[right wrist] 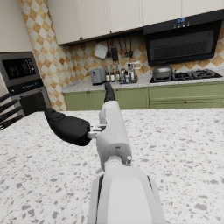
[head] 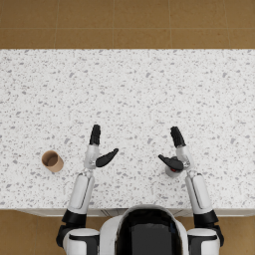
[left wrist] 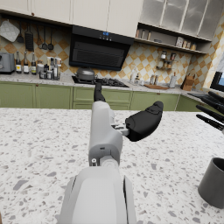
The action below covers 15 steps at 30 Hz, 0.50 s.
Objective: Pick up two cups and pour the berry on the right into the cup on the left
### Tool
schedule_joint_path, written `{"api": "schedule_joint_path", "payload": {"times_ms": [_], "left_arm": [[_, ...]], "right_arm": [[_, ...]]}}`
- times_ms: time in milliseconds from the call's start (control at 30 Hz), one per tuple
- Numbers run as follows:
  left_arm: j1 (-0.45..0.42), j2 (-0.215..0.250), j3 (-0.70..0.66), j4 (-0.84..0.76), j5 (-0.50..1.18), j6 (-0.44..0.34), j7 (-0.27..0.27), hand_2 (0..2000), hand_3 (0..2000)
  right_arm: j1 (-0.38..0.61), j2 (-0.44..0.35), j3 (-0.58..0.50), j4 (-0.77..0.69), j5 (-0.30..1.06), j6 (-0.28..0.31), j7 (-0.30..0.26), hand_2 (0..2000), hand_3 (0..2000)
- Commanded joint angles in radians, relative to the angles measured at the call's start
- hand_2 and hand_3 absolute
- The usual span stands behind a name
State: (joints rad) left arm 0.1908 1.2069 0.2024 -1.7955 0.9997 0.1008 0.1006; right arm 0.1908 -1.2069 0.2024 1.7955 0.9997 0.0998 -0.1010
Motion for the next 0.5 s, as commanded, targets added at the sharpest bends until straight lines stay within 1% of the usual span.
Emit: {"api": "schedule_joint_path", "payload": {"times_ms": [33,400,433,467,500], "left_arm": [[0.000,0.000,0.000,0.000,0.000,0.000,0.000,0,0],[0.000,0.000,0.000,0.000,0.000,0.000,0.000,0,0],[0.002,0.001,0.030,0.016,0.000,0.000,0.000,0,0],[-0.012,-0.004,0.009,-0.018,0.000,-0.029,-0.028,0,0],[-0.041,-0.014,-0.023,-0.047,0.000,-0.049,-0.049,0,0]], "right_arm": [[0.000,0.000,0.000,0.000,0.000,0.000,0.000,0,0],[0.000,0.000,0.000,0.000,0.000,0.000,0.000,0,0],[0.002,-0.001,0.030,-0.016,0.000,0.000,0.000,0,0],[0.006,-0.006,0.031,0.006,0.000,-0.028,0.029,0,0],[-0.023,0.007,0.026,0.043,0.000,-0.048,0.049,0,0]]}}
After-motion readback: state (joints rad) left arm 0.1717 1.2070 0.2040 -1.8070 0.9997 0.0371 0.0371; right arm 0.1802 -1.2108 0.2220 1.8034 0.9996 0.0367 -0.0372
